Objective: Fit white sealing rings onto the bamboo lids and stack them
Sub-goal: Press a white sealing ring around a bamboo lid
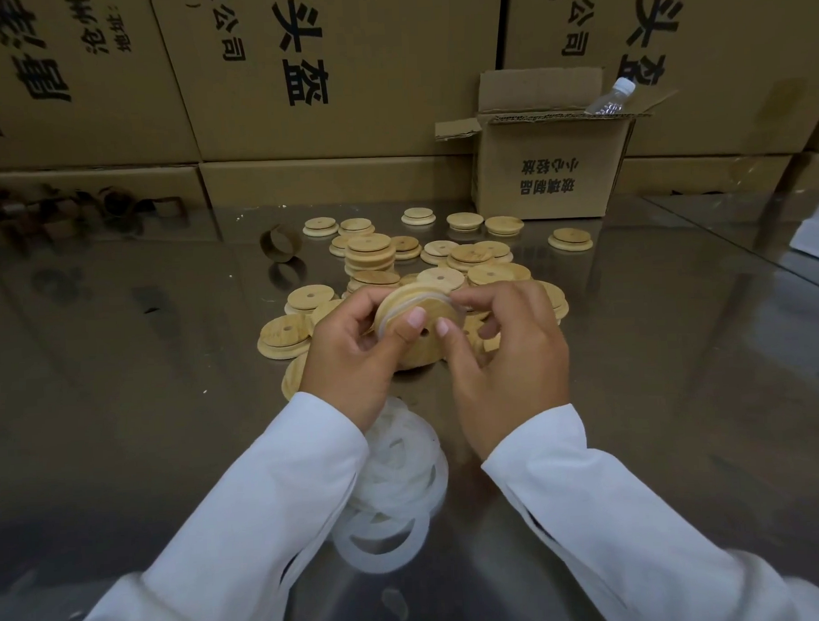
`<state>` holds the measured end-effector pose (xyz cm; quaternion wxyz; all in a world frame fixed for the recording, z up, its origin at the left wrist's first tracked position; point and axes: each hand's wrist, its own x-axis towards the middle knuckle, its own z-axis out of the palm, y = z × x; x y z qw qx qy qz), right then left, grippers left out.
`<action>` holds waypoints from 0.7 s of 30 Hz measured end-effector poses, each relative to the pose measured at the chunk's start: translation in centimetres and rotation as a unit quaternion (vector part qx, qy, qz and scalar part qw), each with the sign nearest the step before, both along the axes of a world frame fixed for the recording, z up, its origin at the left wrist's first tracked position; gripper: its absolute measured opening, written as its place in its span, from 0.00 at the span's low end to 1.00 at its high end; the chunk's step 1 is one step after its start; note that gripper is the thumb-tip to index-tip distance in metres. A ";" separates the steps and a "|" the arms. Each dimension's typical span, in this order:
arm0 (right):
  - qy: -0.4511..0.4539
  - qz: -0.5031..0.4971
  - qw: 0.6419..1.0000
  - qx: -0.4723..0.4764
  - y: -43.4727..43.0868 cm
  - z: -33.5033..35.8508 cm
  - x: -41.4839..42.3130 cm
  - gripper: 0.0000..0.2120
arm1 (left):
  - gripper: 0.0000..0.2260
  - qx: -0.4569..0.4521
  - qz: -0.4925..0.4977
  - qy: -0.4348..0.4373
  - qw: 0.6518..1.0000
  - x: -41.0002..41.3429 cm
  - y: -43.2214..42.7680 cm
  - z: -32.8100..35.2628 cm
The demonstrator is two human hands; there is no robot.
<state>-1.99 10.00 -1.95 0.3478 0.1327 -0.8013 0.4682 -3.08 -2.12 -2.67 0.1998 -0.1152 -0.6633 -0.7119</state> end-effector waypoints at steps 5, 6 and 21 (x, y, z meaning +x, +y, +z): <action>-0.042 0.033 0.999 -0.010 0.3 0.4 -0.2 0.07 | 0.08 -0.016 0.002 0.005 1.000 0.0 -0.2 0.0; -0.042 0.031 0.999 -0.007 0.3 0.5 -0.2 0.07 | 0.08 -0.017 0.000 0.006 1.000 0.0 -0.3 0.0; -0.070 0.065 0.995 -0.009 0.5 0.8 -0.3 0.09 | 0.10 -0.024 0.025 -0.006 0.999 -0.1 -0.4 0.0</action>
